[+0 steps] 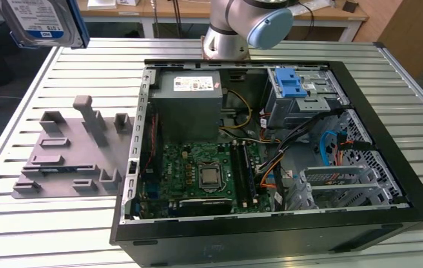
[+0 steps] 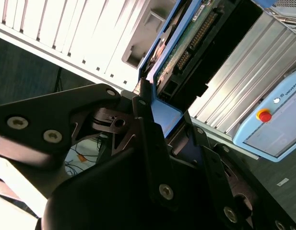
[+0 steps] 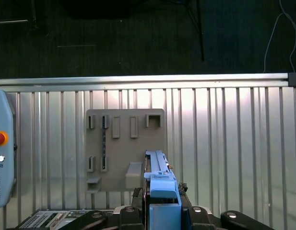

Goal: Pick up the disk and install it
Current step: 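Pick up the disk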

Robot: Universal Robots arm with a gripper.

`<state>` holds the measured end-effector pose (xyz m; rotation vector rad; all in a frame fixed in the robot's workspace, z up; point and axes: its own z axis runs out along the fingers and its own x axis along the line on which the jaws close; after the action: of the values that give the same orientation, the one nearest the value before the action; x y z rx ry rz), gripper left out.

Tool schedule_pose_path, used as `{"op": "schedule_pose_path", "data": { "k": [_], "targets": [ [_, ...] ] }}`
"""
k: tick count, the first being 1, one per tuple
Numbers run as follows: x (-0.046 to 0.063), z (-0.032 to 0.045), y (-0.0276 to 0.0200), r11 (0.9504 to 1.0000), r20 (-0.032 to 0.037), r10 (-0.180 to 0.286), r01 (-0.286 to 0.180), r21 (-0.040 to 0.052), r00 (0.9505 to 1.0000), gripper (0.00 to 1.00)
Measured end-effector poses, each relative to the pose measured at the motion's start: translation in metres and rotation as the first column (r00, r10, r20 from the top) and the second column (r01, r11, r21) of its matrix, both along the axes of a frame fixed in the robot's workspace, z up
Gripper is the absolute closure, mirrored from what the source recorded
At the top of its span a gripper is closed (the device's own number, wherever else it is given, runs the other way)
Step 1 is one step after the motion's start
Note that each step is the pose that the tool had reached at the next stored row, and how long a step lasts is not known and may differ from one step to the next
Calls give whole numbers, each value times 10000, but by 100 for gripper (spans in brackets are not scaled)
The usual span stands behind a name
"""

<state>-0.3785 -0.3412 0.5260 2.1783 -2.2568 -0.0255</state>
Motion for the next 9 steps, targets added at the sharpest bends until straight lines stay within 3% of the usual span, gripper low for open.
{"op": "schedule_pose_path", "data": {
  "k": [9],
  "targets": [
    [127, 16, 0, 10000, -45, 0, 0, 0, 10000, 64]
  ]
}}
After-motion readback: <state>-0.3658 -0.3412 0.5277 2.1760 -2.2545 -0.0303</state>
